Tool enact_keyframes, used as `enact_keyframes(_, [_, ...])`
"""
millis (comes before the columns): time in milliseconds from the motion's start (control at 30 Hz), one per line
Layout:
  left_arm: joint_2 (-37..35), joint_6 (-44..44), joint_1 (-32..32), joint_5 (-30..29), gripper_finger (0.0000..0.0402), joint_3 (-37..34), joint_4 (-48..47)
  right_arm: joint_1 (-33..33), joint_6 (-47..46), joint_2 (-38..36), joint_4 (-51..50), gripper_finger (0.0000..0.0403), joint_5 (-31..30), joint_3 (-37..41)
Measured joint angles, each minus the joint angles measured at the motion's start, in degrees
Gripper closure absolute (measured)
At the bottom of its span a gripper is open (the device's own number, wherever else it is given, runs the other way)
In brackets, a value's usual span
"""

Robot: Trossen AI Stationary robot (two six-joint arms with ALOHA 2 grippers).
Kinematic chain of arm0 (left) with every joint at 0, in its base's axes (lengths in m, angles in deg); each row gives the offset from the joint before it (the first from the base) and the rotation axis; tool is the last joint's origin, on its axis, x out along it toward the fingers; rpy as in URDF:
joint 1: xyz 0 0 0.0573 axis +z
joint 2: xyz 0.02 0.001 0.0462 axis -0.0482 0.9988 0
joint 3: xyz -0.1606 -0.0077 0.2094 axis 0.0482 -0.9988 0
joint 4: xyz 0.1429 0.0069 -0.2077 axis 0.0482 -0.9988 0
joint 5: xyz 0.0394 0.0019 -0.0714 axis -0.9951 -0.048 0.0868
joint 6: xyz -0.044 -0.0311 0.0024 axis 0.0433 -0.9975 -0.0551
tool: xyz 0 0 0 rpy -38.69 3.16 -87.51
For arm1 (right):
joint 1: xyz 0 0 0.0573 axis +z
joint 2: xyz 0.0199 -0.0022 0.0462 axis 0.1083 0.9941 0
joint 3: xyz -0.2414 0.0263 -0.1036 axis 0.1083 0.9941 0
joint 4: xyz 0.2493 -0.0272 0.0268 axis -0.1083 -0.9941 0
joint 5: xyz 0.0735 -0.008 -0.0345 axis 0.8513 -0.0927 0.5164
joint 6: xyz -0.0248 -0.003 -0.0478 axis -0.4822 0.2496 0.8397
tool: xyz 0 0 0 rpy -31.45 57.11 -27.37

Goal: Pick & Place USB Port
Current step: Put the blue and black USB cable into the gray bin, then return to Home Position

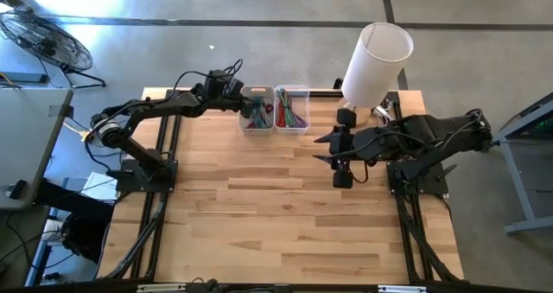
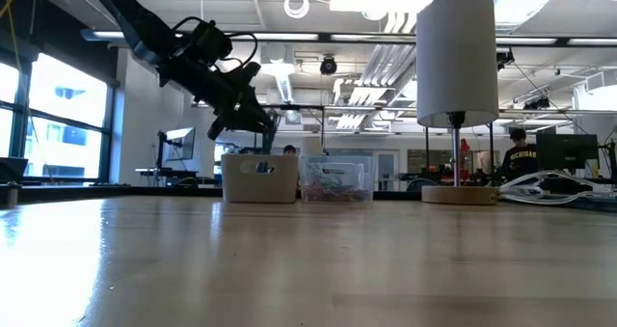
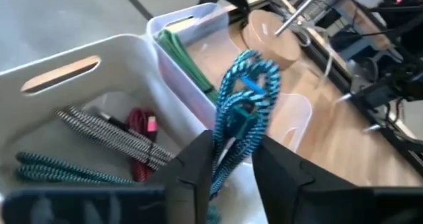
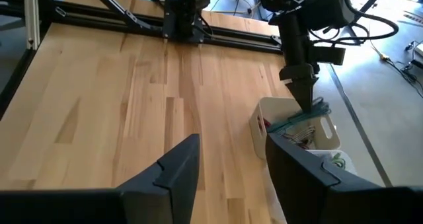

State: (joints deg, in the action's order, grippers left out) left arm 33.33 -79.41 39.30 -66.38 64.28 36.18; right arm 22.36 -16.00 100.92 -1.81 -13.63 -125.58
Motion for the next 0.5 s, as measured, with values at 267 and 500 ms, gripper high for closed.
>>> enact_keyframes(267, [-0.02,-0.86,0.01,1.29,0.0254,0.02,-1.59,0.00,-0.21,0.00,-0.04,0.0237,0.86,0.00])
enact_keyframes(500, [-0.87,-0.95,4.21,11.02,0.0248,0.09,5.38,0.04,-0.11,0.00,-1.46,0.0242,-1.79,0.00])
